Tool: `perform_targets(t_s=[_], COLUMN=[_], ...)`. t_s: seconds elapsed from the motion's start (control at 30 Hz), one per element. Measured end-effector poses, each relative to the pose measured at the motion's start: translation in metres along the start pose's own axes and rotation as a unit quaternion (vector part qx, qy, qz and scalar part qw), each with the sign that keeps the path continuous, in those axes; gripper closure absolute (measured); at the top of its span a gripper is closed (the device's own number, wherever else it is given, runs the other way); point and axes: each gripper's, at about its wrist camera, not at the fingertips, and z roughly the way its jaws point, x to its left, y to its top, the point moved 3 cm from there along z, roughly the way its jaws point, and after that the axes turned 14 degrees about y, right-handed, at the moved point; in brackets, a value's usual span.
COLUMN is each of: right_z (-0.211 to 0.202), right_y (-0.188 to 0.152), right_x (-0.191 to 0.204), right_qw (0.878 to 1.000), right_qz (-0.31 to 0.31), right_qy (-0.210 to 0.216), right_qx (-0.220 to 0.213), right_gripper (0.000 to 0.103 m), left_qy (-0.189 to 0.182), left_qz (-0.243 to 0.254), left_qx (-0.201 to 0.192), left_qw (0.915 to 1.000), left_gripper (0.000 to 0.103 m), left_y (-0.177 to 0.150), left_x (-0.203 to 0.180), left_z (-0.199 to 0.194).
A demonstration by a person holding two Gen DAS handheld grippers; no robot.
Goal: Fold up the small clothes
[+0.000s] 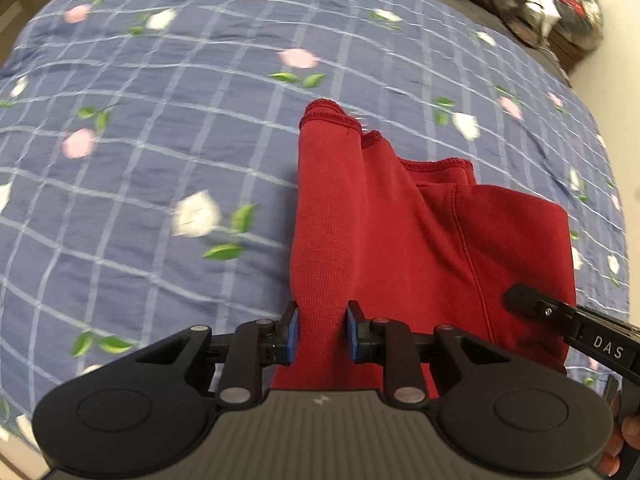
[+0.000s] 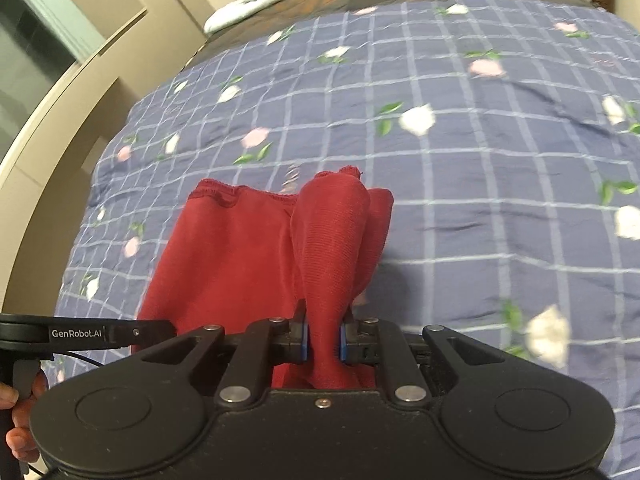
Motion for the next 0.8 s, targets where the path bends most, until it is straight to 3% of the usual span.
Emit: perform_targets(t_s=[0.23, 0.4, 0.5, 0.57, 0.67, 0.8], right_z=[0.040, 0.034, 0.028, 0.024, 0.013, -0.002], right_y=[-0.030, -0.040, -0.040, -0.039, -0.042, -0.046], right_x=[0.009, 0.000, -0.003, -0.004, -0.003, 0.001], right_qw=[0.997, 0.995, 0.994, 0.994, 0.995, 0.996], right_qz=[0.026, 0.049, 0.046, 0.047, 0.043, 0.033], right_qy=[-0.041, -0.071, -0.084, -0.087, -0.088, -0.088], right_qx=[0.058, 0.052, 0.048, 0.043, 0.029, 0.007], right_gripper=[0.088, 0.080, 0.076, 0.075, 0.065, 0.049], left_qy=[0.012, 0.022, 0.039, 0.041, 0.046, 0.064], left_qz=[-0.017, -0.001, 0.001, 0.005, 0.007, 0.003], left_qx=[0.044, 0.042, 0.045, 0.042, 0.034, 0.021], left_qw=[0.9988, 0.9989, 0.9982, 0.9982, 0.9983, 0.9977], left_gripper=[0.076, 0.071, 0.060, 0.047, 0.028, 0.018], left_y=[-0.016, -0.021, -0.018, -0.017, -0.018, -0.024], left_x=[0.031, 0.030, 0.026, 0.024, 0.019, 0.014], left_z=[0.036, 0.042, 0.040, 0.038, 0.031, 0.017])
